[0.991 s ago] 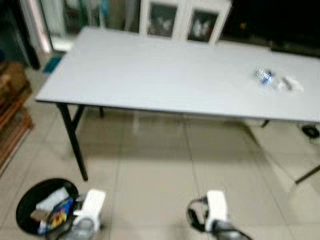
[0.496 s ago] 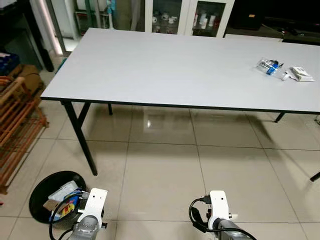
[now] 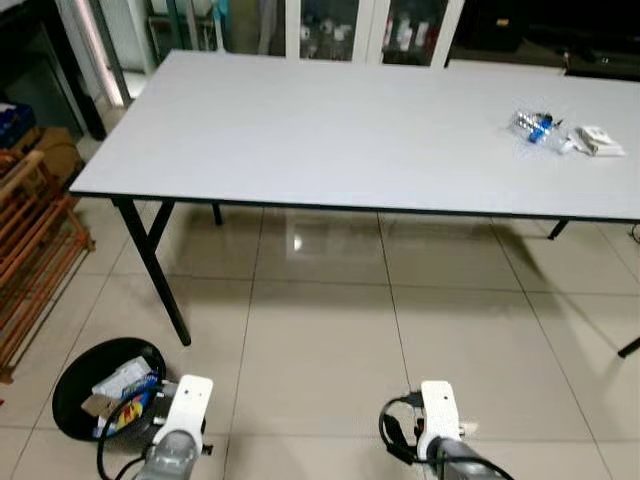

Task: Picking trash to rubbish bin

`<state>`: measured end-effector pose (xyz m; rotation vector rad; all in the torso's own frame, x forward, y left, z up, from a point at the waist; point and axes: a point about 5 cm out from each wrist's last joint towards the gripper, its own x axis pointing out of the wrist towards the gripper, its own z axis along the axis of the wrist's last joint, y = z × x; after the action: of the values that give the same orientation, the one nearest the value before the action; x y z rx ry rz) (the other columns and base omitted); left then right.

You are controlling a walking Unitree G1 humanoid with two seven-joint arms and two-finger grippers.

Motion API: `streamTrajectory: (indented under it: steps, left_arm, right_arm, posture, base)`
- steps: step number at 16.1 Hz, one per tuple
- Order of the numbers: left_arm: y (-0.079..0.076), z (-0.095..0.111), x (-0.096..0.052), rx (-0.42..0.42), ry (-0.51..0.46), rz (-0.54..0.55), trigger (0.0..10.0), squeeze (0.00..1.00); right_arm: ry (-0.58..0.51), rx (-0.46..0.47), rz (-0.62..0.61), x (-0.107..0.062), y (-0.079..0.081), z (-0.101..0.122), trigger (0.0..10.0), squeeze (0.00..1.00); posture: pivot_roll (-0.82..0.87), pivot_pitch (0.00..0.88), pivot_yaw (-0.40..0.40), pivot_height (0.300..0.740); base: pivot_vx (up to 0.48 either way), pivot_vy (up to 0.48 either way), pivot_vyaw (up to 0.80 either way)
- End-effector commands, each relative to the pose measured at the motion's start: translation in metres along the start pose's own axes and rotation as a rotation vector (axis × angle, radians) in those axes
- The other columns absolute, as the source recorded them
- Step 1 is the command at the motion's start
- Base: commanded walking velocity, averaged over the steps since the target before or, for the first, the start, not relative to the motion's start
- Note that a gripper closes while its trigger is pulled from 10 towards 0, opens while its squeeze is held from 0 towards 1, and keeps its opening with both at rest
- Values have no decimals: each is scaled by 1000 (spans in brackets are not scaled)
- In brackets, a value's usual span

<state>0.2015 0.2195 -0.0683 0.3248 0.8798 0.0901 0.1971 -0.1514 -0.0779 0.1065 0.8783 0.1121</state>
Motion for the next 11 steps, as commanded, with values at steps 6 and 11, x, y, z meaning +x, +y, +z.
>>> streamTrajectory:
  steps: [6, 11]
  left_arm:
    - [0, -2, 0, 23, 11, 16, 10000, 0]
    - [0, -2, 0, 24, 14, 18, 10000, 0]
  right_arm:
    - [0, -3, -7, -1, -3, -2, 10000, 0]
    - [0, -2, -7, -1, -3, -2, 10000, 0]
  posture:
    - [-1, 19, -64, 740]
    - [-3, 19, -63, 740]
  base:
    - [0, -314, 0]
    - [0, -450, 0]
